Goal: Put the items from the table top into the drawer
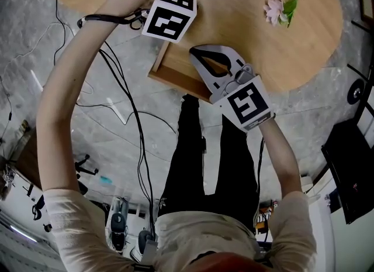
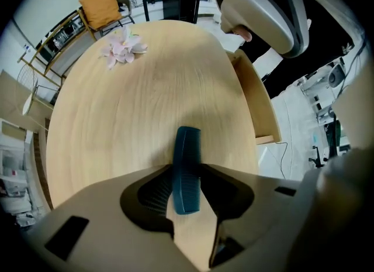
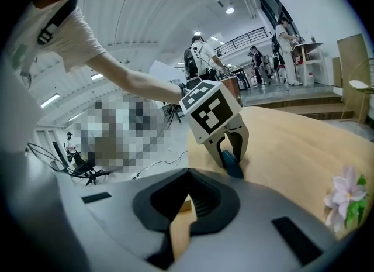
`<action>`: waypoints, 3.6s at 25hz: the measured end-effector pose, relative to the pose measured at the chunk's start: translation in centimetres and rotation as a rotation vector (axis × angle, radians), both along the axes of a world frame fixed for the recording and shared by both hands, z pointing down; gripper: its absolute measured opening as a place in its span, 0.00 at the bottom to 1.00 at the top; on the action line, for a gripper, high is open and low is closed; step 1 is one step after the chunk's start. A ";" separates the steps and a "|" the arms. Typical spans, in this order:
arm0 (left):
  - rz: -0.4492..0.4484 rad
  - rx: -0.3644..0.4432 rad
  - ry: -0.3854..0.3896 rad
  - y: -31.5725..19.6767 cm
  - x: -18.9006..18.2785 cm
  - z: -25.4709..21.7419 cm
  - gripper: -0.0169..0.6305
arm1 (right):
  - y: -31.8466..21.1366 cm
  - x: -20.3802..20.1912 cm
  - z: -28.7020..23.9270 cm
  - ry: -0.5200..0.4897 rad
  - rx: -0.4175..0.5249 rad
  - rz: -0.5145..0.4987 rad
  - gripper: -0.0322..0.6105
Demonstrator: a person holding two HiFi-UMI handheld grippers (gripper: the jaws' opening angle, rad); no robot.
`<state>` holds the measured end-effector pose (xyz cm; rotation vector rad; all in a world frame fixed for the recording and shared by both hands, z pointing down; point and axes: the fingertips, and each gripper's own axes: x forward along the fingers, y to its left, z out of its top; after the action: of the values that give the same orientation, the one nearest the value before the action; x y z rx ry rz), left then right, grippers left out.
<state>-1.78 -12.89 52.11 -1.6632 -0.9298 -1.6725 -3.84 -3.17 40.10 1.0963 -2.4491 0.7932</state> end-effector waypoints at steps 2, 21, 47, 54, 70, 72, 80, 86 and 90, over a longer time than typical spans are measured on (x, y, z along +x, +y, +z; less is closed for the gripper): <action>-0.009 -0.011 0.006 0.0 -0.1 -0.1 0.27 | 0.1 0.3 0.0 -0.011 -0.011 0.020 0.06; -1.000 -0.207 0.795 8.2 1.7 -14.7 0.26 | 2.6 3.8 -4.9 -0.003 0.056 0.137 0.06; -0.601 -0.315 0.331 25.0 -2.4 0.8 0.26 | 10.2 3.6 -1.6 0.211 0.020 -0.099 0.06; -0.361 -0.295 0.173 27.9 -2.8 6.7 0.27 | 14.4 1.9 1.0 0.216 -0.079 -0.180 0.06; -0.440 -0.272 0.169 27.1 -1.6 7.6 0.35 | 12.2 2.8 -0.1 0.081 -0.088 -0.025 0.06; -0.496 -0.299 0.219 26.9 -0.6 6.3 0.34 | 12.1 3.0 -0.1 0.099 -0.067 -0.042 0.06; -1.205 -0.480 0.722 19.8 2.8 -5.8 0.04 | 9.0 4.6 -1.4 0.131 -0.048 0.102 0.06; -1.779 -0.339 1.136 11.2 -0.7 -14.4 0.04 | 5.0 5.6 -4.1 0.138 0.037 0.195 0.06; -1.833 -0.182 1.219 8.7 -2.1 -17.2 0.04 | 3.0 5.9 -5.3 0.151 0.081 0.225 0.06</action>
<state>-3.90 -4.16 34.96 -3.1744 1.4810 -0.6173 2.03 -0.16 34.79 1.4270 -2.2769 0.6530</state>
